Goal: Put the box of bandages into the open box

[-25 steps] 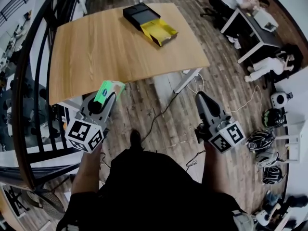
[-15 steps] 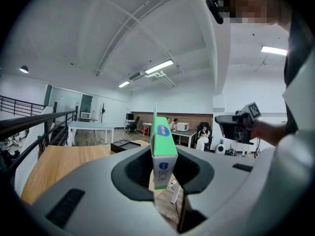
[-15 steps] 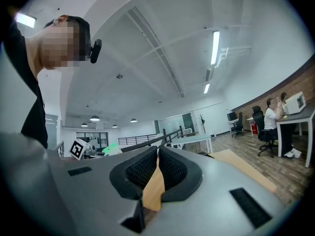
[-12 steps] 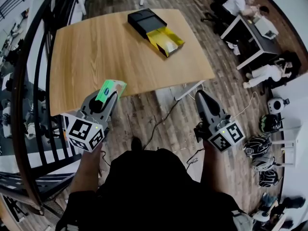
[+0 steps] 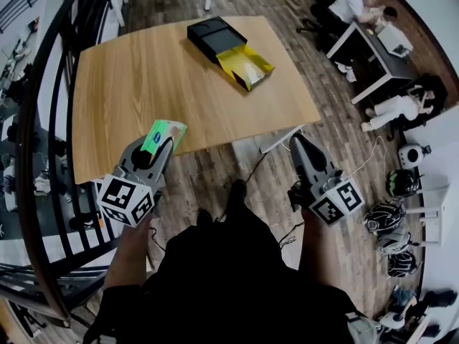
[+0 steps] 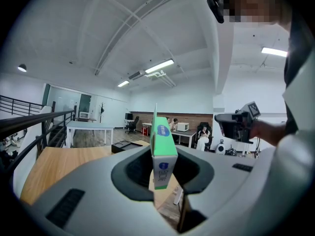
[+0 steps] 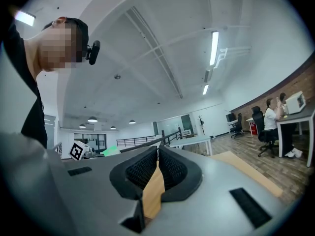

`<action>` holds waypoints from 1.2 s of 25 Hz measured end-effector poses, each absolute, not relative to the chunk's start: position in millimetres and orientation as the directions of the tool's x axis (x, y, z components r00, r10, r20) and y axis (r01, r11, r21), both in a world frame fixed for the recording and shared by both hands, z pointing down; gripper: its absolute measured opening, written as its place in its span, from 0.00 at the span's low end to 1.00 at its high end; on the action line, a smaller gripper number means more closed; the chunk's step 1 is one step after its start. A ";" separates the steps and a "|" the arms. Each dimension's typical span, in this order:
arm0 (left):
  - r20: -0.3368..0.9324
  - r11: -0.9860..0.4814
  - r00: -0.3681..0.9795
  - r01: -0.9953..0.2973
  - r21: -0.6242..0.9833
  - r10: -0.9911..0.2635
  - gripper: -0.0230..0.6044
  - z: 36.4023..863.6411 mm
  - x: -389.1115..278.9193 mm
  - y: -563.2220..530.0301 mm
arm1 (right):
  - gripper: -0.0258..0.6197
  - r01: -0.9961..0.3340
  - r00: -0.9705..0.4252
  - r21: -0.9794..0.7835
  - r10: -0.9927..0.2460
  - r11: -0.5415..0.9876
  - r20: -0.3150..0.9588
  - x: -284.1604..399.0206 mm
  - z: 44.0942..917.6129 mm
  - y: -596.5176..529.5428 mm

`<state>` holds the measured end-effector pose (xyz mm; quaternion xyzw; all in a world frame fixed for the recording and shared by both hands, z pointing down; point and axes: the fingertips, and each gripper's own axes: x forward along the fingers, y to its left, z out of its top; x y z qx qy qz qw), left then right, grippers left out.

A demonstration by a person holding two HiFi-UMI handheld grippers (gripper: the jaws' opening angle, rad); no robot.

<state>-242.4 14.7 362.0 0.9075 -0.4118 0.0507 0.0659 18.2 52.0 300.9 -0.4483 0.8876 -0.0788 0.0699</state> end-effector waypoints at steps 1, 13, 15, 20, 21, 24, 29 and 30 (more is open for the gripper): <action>0.147 -0.648 0.652 -0.757 0.076 -0.744 0.19 362.5 -242.3 10.1 | 0.10 -0.784 -0.588 -0.206 -0.807 0.586 -0.056 20.5 302.4 47.0; 0.193 -0.607 0.606 -0.792 0.062 -0.771 0.19 364.4 -207.3 -58.5 | 0.10 -0.744 -0.621 -0.255 -0.780 0.617 -0.078 60.6 311.2 -41.3; 0.205 -0.602 0.598 -0.797 0.050 -0.775 0.19 364.9 -193.4 -74.2 | 0.10 -0.737 -0.628 -0.268 -0.775 0.621 -0.071 73.2 316.0 -58.2; 0.222 -0.599 0.594 -0.799 0.052 -0.773 0.19 368.7 -159.6 -115.2 | 0.10 -0.723 -0.638 -0.291 -0.767 0.627 -0.065 103.0 325.1 -103.2; 0.225 -0.599 0.594 -0.799 0.054 -0.773 0.19 369.1 -152.8 -123.1 | 0.10 -0.719 -0.642 -0.295 -0.764 0.630 -0.067 108.6 326.0 -112.0; 0.229 -0.595 0.589 -0.802 0.049 -0.775 0.19 367.3 -130.5 -144.8 | 0.10 -0.705 -0.654 -0.303 -0.753 0.641 -0.072 127.5 328.3 -136.4; 0.228 -0.580 0.569 -0.814 0.020 -0.790 0.19 355.3 -96.9 -172.2 | 0.10 -0.680 -0.673 -0.307 -0.733 0.666 -0.099 159.7 323.6 -168.7; 0.225 -0.576 0.564 -0.817 0.013 -0.795 0.19 352.0 -91.2 -176.6 | 0.10 -0.674 -0.678 -0.306 -0.728 0.672 -0.104 164.7 322.3 -174.3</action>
